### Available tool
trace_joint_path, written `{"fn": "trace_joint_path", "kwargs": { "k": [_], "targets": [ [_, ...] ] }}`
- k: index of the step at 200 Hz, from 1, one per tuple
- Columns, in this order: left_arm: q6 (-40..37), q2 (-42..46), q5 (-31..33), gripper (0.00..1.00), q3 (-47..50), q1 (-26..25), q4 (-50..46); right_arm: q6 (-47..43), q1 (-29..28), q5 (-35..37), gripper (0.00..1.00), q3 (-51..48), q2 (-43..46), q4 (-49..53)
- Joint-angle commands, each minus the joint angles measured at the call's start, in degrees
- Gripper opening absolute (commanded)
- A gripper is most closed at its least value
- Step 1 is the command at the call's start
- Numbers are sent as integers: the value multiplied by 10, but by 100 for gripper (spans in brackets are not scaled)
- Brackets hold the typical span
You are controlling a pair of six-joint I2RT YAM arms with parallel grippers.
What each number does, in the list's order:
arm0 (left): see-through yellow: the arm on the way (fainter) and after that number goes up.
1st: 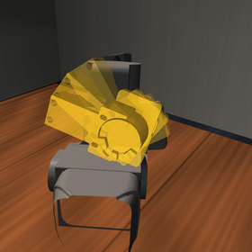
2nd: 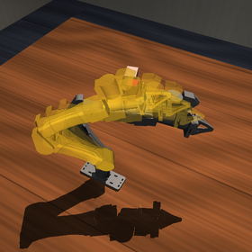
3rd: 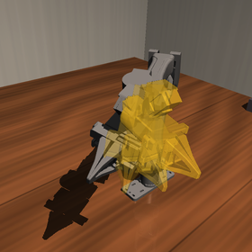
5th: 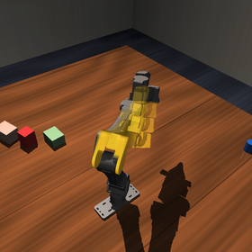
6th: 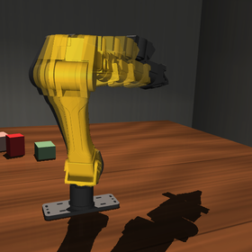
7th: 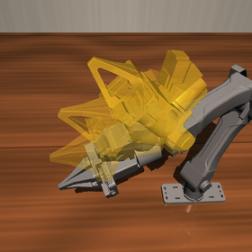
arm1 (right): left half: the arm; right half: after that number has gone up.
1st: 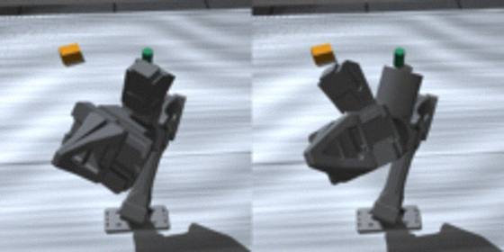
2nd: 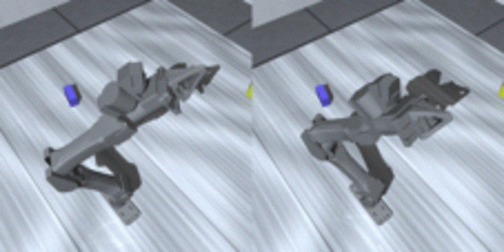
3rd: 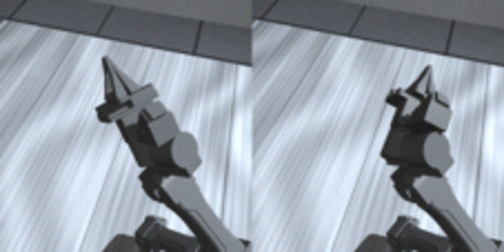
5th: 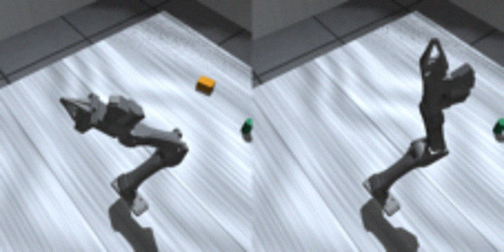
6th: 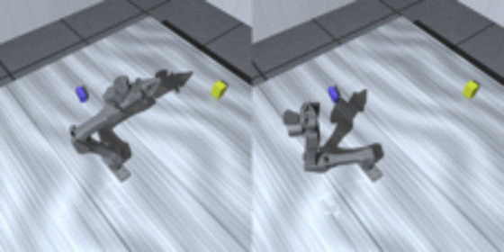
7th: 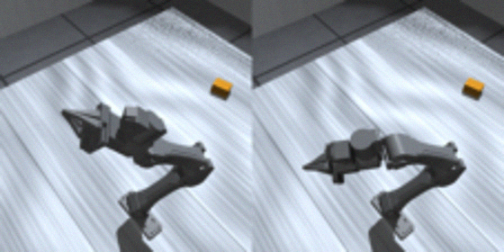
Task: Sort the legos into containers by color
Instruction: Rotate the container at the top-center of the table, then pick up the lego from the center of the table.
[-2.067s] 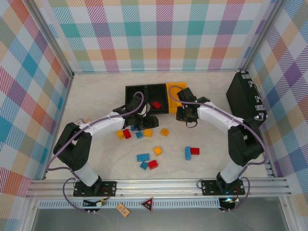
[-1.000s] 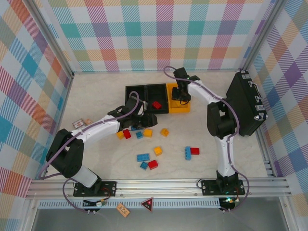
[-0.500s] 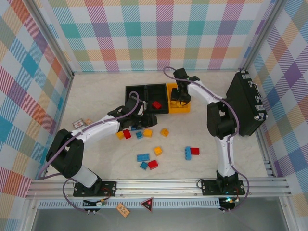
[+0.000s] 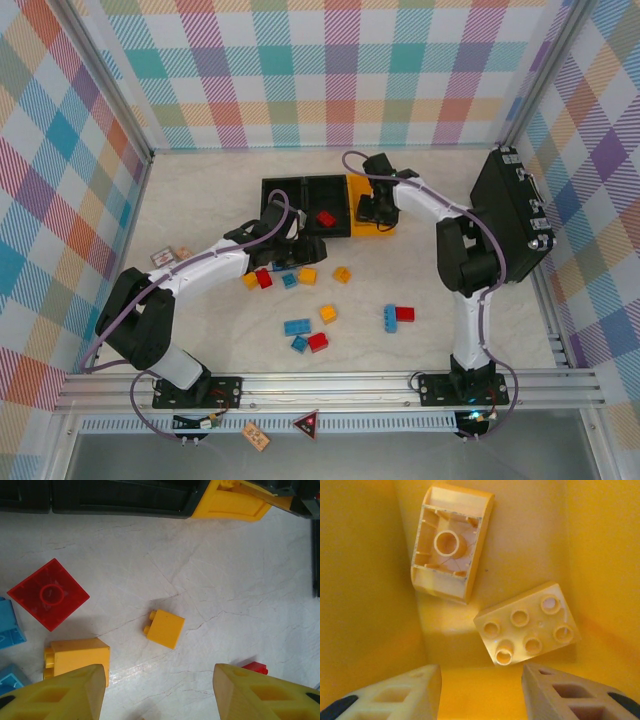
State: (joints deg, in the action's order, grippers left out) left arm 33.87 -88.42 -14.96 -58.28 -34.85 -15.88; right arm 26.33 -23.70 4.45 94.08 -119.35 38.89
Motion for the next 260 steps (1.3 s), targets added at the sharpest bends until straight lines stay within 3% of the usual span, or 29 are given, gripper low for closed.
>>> {"fn": "trace_joint_path", "kwargs": {
  "k": [1, 60, 145, 221, 260],
  "targets": [
    [6, -7, 0, 59, 4, -4, 13, 17, -12, -15, 47, -15, 30, -6],
    [5, -7, 0, 59, 3, -5, 14, 20, -18, -19, 47, -21, 43, 0],
    [6, 28, 23, 59, 18, -5, 4, 14, -21, -12, 53, -79, 162, -6],
    [27, 117, -3, 61, 103, 6, -23, -82, -55, -158, 53, -253, 274, -125],
    [30, 158, 7, 62, 144, 14, -56, -115, -84, -172, 55, -321, 273, -189]
  ]
}}
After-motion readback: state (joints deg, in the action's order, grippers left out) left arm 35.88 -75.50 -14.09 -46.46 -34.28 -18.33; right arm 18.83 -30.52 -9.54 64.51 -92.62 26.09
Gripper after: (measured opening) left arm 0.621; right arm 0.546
